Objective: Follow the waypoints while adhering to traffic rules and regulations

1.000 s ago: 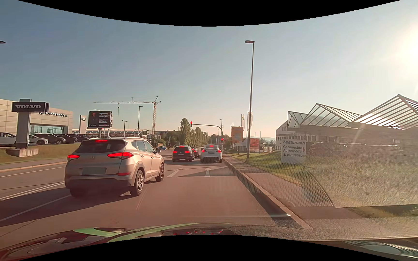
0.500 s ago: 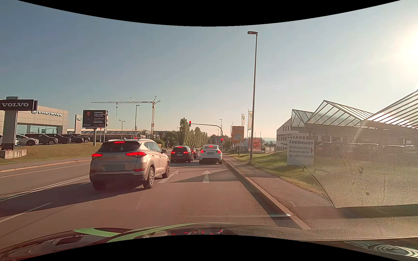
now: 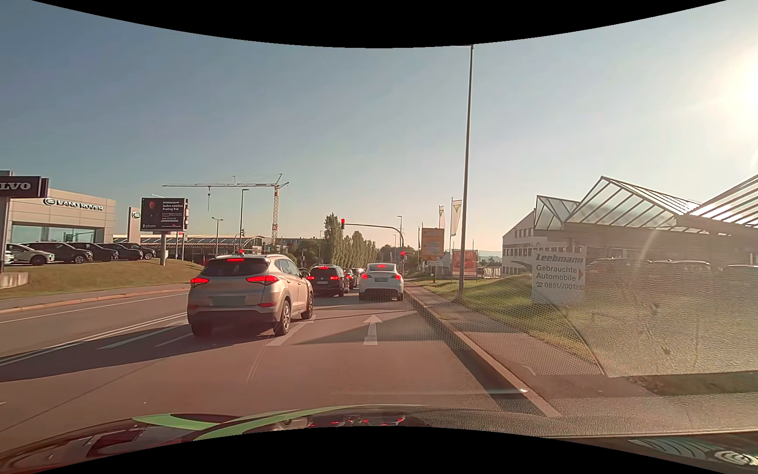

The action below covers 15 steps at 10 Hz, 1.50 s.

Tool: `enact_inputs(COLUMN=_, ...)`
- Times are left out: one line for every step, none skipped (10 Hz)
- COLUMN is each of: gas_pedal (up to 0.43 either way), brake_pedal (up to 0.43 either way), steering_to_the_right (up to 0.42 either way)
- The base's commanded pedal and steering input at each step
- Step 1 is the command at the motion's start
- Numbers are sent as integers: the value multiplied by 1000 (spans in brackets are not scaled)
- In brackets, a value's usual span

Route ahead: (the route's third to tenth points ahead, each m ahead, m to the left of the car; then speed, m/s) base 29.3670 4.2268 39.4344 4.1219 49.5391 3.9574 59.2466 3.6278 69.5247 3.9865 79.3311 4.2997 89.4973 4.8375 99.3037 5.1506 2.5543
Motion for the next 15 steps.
enact_inputs(gas_pedal=0, brake_pedal=0, steering_to_the_right=9)
enact_inputs(gas_pedal=0, brake_pedal=0, steering_to_the_right=9)
enact_inputs(gas_pedal=0, brake_pedal=0, steering_to_the_right=9)
enact_inputs(gas_pedal=0, brake_pedal=0, steering_to_the_right=9)
enact_inputs(gas_pedal=0, brake_pedal=0, steering_to_the_right=9)
enact_inputs(gas_pedal=0, brake_pedal=0, steering_to_the_right=8)
enact_inputs(gas_pedal=0, brake_pedal=0, steering_to_the_right=7)
enact_inputs(gas_pedal=0, brake_pedal=0, steering_to_the_right=7)
enact_inputs(gas_pedal=0, brake_pedal=0, steering_to_the_right=6)
enact_inputs(gas_pedal=0, brake_pedal=0, steering_to_the_right=5)
enact_inputs(gas_pedal=0, brake_pedal=0, steering_to_the_right=4)
enact_inputs(gas_pedal=0, brake_pedal=0, steering_to_the_right=4)
enact_inputs(gas_pedal=0, brake_pedal=0, steering_to_the_right=4)
enact_inputs(gas_pedal=0, brake_pedal=0, steering_to_the_right=4)
enact_inputs(gas_pedal=0, brake_pedal=0, steering_to_the_right=4)
